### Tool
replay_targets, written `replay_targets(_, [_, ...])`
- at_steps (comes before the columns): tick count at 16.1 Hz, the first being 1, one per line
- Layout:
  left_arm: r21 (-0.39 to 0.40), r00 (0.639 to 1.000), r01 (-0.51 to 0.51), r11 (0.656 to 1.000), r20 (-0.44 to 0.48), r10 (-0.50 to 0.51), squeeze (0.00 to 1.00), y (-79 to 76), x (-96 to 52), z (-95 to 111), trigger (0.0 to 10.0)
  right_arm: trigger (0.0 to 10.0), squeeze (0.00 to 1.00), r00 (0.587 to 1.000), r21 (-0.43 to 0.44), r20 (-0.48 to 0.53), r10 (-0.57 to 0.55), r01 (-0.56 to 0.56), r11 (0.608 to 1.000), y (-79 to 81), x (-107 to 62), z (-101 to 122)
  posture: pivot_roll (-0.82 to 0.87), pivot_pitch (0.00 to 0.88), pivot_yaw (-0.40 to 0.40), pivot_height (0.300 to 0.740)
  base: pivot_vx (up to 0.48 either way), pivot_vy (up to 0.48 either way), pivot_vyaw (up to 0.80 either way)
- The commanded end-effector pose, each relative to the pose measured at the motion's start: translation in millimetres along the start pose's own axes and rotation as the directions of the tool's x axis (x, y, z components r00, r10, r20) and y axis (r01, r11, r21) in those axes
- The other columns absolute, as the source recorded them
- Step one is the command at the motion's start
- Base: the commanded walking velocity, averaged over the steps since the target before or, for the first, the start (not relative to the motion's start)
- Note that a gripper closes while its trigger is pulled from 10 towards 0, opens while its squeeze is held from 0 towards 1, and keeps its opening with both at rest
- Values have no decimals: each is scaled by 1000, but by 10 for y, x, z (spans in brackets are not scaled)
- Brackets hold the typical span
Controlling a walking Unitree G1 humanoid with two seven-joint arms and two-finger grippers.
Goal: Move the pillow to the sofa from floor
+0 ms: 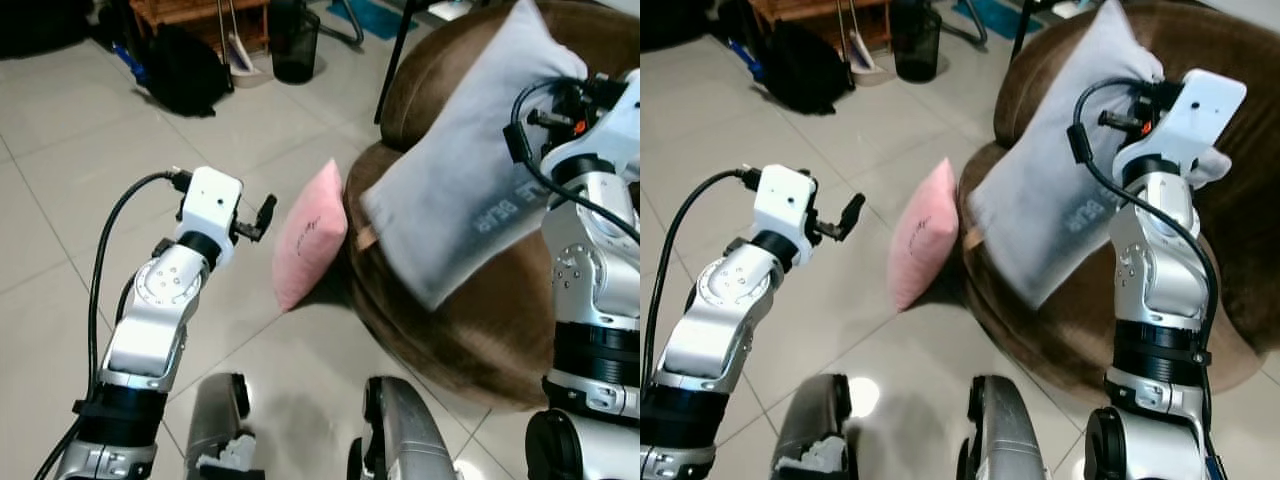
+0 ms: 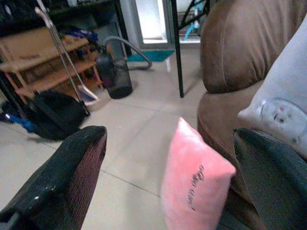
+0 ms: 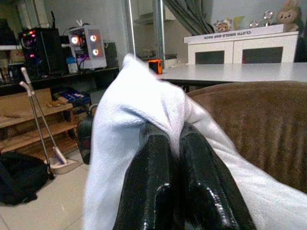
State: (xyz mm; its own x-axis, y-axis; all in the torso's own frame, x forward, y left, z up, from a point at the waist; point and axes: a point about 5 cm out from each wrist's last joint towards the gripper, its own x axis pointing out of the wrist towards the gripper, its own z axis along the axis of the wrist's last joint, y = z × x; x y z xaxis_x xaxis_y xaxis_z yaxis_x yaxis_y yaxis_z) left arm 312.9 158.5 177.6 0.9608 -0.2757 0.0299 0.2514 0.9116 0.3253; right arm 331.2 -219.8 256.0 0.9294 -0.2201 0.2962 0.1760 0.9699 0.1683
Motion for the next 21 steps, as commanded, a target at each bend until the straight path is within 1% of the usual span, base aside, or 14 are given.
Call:
replay_targets(1, [27,999,-16,1000,44,15,0,24,-21,100,10000,10000,0,999,0,47,-17,17,1000,-44,-59,125,73,42,-101,661,0,0,0])
replay_targets(2, [-33,998,-26,999,56,28,0,36,-36,112,10000,10000,0,1000,-9,7,2,-2,1000,5,-196,12,65,38,-92,671,0,0,0])
replay_targets(3, [-55,998,-26,998,60,30,0,24,-35,106,10000,10000,0,1000,-21,-14,9,-9,1000,25,-265,-53,66,36,-86,676,0,0,0])
replay_targets(4, [-52,998,-13,999,64,16,0,-6,-39,98,10000,10000,0,999,-28,-32,10,-11,1000,31,-332,-114,66,36,-86,681,0,0,0])
replay_targets(5, [-22,997,42,999,70,-41,0,-117,-51,75,10000,10000,0,996,-15,-89,-27,25,1000,-9,-537,-293,58,29,-65,696,0,0,0])
replay_targets(7, [-39,995,67,997,72,-64,0,-191,-42,53,10000,10000,0,988,-13,-138,-65,63,998,-33,-668,-440,45,25,-43,711,0,0,0])
replay_targets(8, [-37,992,100,994,80,-97,0,-271,-29,63,10000,10000,0,984,-2,-156,-86,87,996,-22,-707,-485,36,26,-32,721,0,0,0])
replay_targets(11, [-53,991,107,993,90,-102,0,-305,-7,89,10000,10000,0,983,16,-151,-102,106,994,-1,-718,-442,28,25,-27,740,0,0,0])
replay_targets(12, [-73,993,104,992,66,-99,0,-306,1,70,10000,10000,0,984,17,-148,-99,103,995,3,-710,-416,31,24,-32,740,0,0,0])
replay_targets(14, [-40,994,99,994,60,-97,0,-290,1,48,10000,10000,0,983,-36,-170,-66,61,997,52,-722,-459,34,22,-37,740,0,0,0])
replay_targets(15, [-46,995,80,996,60,-77,0,-259,15,41,10000,10000,0,979,-28,-199,-35,30,999,103,-739,-505,38,18,-41,740,0,0,0])
replay_targets(16, [-66,997,58,996,58,-54,0,-218,31,47,10000,10000,0,972,-19,-232,-26,22,1000,133,-760,-557,39,18,-45,740,0,0,0])
replay_targets(17, [-78,998,45,996,55,-41,0,-196,48,51,10000,10000,0,969,-19,-245,-22,18,1000,146,-766,-586,40,20,-48,740,0,0,-694])
replay_targets(21, [-62,996,68,996,61,-65,0,-208,62,58,10000,10000,0,968,-6,-251,-18,17,1000,168,-771,-599,42,20,-39,740,277,0,-800])
